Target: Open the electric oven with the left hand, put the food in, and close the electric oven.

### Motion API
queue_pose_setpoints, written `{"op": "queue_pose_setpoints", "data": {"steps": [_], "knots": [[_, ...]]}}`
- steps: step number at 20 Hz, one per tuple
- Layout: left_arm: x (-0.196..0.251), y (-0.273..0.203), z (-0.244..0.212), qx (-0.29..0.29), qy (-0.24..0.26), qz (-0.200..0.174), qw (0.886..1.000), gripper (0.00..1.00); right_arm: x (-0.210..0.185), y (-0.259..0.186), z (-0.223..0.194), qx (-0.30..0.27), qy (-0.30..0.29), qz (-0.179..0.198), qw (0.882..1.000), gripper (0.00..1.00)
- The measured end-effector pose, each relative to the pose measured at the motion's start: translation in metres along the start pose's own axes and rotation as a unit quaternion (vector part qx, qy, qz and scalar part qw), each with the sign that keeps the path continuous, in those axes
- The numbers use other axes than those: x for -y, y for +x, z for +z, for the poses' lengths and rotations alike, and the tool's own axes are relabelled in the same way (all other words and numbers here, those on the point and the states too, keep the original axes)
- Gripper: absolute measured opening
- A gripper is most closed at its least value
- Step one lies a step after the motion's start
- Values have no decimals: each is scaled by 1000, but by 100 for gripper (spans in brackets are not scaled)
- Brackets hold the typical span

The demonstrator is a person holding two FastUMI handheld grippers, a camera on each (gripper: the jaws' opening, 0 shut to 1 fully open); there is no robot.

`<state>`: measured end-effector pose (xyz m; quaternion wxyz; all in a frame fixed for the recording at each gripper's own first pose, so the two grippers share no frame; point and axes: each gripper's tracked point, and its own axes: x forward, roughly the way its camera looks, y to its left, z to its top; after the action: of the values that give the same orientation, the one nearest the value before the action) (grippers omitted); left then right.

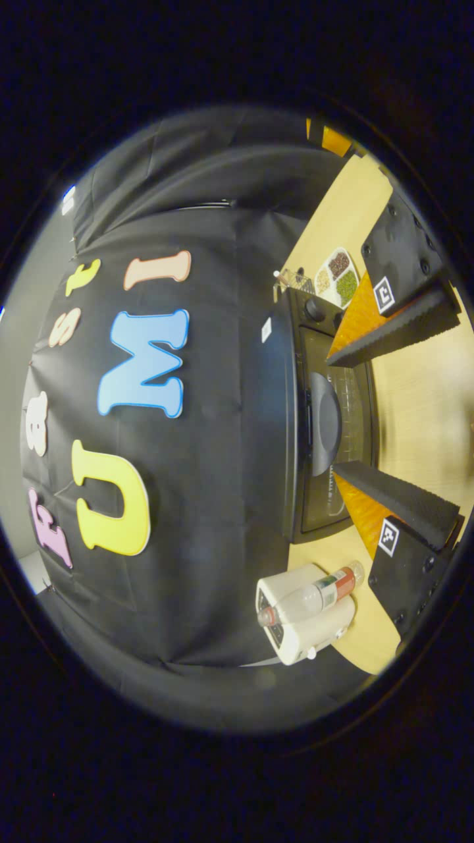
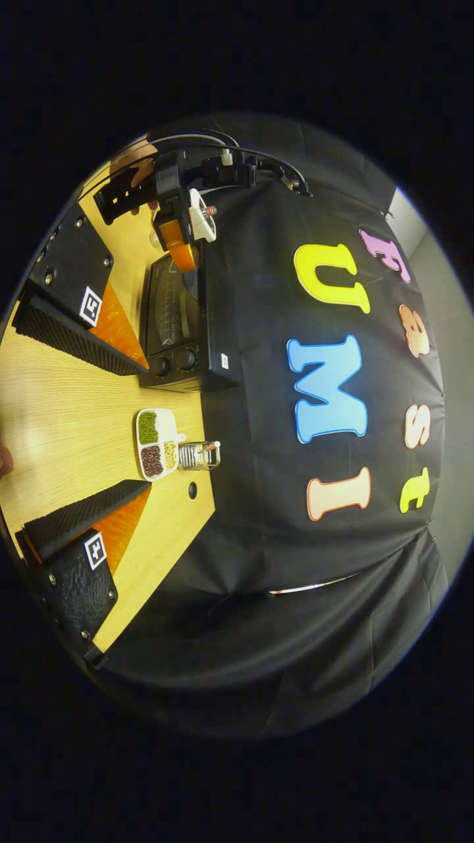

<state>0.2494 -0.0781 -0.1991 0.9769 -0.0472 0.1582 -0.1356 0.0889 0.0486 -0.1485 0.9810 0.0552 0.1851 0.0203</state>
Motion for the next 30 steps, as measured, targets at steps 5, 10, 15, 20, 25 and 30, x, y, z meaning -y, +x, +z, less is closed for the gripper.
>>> {"op": "queue_pose_setpoints", "data": {"steps": [5,10,15,20,25,30], "knots": [[23,-84,41,61,-1,27,998,92,15,-31,34,44,-37,29,998,98],[60,-170,69,109,10,46,993,100,38,-71,64,96,-73,47,992,98],[88,-228,93,140,18,61,988,100,52,-105,82,125,-67,56,988,97],[82,-269,98,152,27,70,986,100,59,-107,93,145,-36,41,988,98],[54,-284,100,156,32,89,983,100,53,-110,103,157,-25,30,987,98],[30,-298,106,168,33,101,980,100,33,-110,116,172,-18,36,984,98]]}}
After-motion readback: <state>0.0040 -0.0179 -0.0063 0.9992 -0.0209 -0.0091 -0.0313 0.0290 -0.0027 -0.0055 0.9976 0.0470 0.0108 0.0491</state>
